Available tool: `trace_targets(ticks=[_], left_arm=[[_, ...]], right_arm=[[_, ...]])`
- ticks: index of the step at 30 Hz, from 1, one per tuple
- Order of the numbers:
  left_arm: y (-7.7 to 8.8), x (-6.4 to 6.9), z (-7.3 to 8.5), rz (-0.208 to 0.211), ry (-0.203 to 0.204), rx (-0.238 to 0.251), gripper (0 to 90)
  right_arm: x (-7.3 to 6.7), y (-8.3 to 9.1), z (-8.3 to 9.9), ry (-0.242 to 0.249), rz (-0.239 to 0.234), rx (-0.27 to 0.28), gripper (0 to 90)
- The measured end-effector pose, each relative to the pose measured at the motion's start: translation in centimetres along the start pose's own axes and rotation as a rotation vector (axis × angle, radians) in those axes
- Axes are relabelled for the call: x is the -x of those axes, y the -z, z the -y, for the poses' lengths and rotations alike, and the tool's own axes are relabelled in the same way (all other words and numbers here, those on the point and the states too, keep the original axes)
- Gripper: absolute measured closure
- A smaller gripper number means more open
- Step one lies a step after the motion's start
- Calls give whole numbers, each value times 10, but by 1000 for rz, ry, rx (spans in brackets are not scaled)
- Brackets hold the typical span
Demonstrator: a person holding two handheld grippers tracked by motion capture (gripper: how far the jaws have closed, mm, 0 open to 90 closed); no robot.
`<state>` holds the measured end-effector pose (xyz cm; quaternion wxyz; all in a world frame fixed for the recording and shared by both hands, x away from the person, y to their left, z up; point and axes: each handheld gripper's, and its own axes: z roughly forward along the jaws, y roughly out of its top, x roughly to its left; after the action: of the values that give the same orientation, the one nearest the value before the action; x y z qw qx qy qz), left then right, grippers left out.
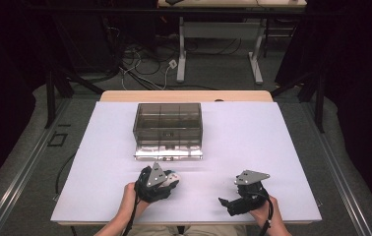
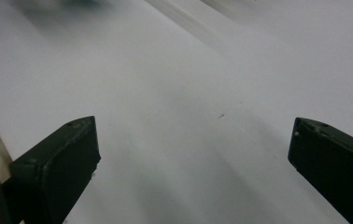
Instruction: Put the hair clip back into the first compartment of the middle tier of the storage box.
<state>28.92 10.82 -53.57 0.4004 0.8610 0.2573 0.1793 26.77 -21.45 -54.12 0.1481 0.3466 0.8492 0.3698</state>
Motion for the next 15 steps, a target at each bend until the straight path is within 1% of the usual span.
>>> trace_targets(ticks=[1, 2, 4, 5, 6, 7, 8, 9, 11, 15], left_arm=[[1, 0, 0, -1, 6, 3, 562], [3, -1, 0, 2, 6, 1, 562], [6, -4, 1, -8, 2, 8, 562], [6, -5, 1, -11, 7, 13, 562], [7, -6, 1, -14, 5, 14, 562], [8, -7, 1, -15, 10, 16, 562], [10, -8, 2, -16, 4, 14, 562], [11, -9, 2, -20, 7, 16, 562], [13, -11, 2, -24, 2, 23, 562], [16, -15, 2, -22, 8, 31, 562]], right_arm=[[1, -2, 0, 4, -3, 13, 16], [1, -2, -1, 7, -2, 1, 16], [1, -4, -2, 16, -7, 0, 16], [1, -4, -2, 15, -7, 0, 16], [0, -4, -2, 8, -7, -3, 16], [0, -5, -1, 9, -6, 2, 16], [0, -5, -2, 12, -9, -8, 16], [0, -6, -2, 14, -11, -5, 17], [-1, -6, -3, 17, -6, -12, 17], [0, -6, -1, 12, 3, -17, 17]])
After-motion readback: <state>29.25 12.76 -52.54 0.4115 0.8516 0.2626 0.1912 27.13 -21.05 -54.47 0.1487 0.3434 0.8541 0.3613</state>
